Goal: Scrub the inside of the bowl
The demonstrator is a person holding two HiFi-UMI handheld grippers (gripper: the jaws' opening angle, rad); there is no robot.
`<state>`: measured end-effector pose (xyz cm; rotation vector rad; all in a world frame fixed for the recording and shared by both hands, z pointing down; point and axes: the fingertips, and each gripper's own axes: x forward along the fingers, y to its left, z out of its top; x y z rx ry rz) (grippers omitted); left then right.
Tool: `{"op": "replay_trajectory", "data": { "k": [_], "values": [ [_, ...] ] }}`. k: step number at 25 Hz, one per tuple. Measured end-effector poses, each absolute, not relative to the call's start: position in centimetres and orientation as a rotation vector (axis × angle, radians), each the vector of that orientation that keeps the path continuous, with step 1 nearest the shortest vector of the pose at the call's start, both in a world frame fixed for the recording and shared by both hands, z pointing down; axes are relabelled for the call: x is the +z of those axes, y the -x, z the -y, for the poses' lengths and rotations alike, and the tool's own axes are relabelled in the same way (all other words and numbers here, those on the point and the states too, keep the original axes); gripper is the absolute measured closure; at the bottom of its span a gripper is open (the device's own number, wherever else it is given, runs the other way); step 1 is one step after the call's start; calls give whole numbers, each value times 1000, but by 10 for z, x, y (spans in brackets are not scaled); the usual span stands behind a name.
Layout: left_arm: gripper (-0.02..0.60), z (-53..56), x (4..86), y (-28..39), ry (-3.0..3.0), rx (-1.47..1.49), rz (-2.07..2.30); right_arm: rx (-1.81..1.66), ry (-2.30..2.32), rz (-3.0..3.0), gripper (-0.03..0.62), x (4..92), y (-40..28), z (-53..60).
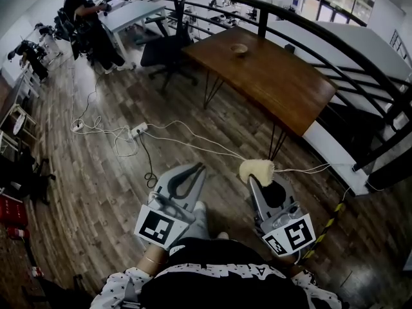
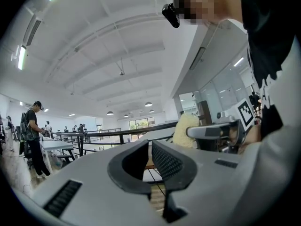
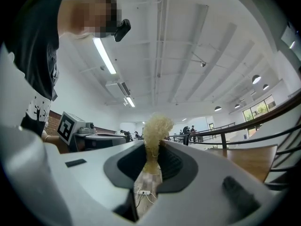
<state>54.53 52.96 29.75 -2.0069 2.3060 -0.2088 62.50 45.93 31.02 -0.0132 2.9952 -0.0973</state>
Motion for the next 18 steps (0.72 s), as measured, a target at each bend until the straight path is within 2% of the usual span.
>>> {"op": "replay_trajectory", "data": {
  "k": [18],
  "values": [
    [565,-485,288,-468,2043,-135,-2239,-42,129,-3008,533,301,-557,-416]
  ]
}}
